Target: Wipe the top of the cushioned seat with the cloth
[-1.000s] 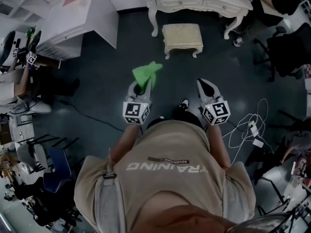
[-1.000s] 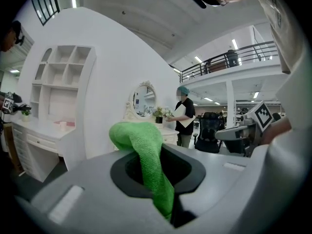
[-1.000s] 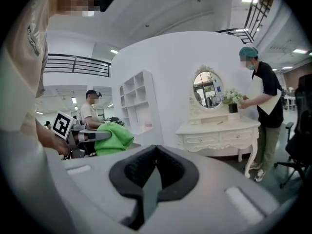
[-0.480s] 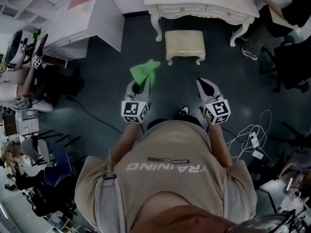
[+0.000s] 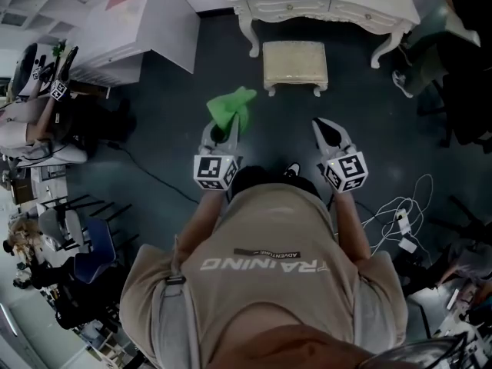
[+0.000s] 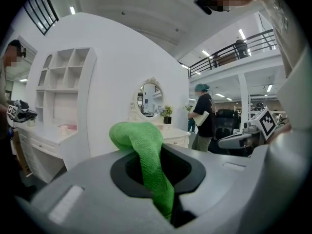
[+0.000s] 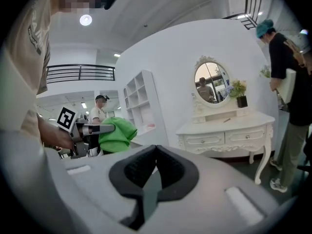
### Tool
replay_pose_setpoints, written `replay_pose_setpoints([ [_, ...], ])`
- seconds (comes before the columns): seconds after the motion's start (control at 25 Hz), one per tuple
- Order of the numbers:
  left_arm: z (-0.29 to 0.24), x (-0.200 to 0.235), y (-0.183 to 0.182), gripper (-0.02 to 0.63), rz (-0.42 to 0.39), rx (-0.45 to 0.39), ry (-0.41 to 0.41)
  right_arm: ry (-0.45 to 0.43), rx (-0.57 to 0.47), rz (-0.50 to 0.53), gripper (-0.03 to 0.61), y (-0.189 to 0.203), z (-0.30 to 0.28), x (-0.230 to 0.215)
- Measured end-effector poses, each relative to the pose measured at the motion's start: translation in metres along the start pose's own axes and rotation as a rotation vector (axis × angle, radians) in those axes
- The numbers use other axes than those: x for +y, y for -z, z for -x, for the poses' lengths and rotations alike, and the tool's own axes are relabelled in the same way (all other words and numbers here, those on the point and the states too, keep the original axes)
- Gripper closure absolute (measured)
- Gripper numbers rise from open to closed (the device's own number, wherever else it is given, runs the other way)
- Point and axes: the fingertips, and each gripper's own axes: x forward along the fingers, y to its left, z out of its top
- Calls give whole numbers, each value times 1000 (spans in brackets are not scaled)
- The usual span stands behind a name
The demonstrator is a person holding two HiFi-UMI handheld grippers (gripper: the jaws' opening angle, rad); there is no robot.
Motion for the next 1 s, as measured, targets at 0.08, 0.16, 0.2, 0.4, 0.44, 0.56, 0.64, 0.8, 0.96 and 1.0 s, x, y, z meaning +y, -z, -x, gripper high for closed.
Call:
replay_pose_setpoints([
  [0.08, -7, 3, 0, 566, -1, 11, 2, 2, 3, -8, 577, 0, -6, -6],
  [0.16, -13, 9, 1, 566, 0, 17, 7, 4, 6, -12, 577, 0, -13, -8],
  [0.2, -16, 11, 2, 566, 1, 18, 12, 6, 9, -11, 577, 0, -16, -9],
  [0.4, -40, 29, 7, 566, 16, 16, 43, 42, 13, -6, 577, -6, -33, -14],
  [0.44, -47, 33, 6, 566, 20, 15, 50, 53, 13, -7, 577, -10, -36, -16],
  [0.56, -72, 46, -5, 566, 24, -3, 77, 80, 8, 6, 577, -27, -50, -25],
  [0.64, -89, 56, -14, 566, 20, -19, 96, 94, 5, 24, 577, -40, -62, -30],
  [0.8, -121, 77, -28, 566, 4, -40, 146, 132, -18, 45, 577, -64, -92, -40],
  [0.96, -146, 99, -33, 566, 2, -37, 179, 156, -12, 33, 577, -70, -121, -47],
  [1.0, -151, 106, -33, 566, 4, -35, 182, 159, -6, 28, 577, -69, -129, -48],
])
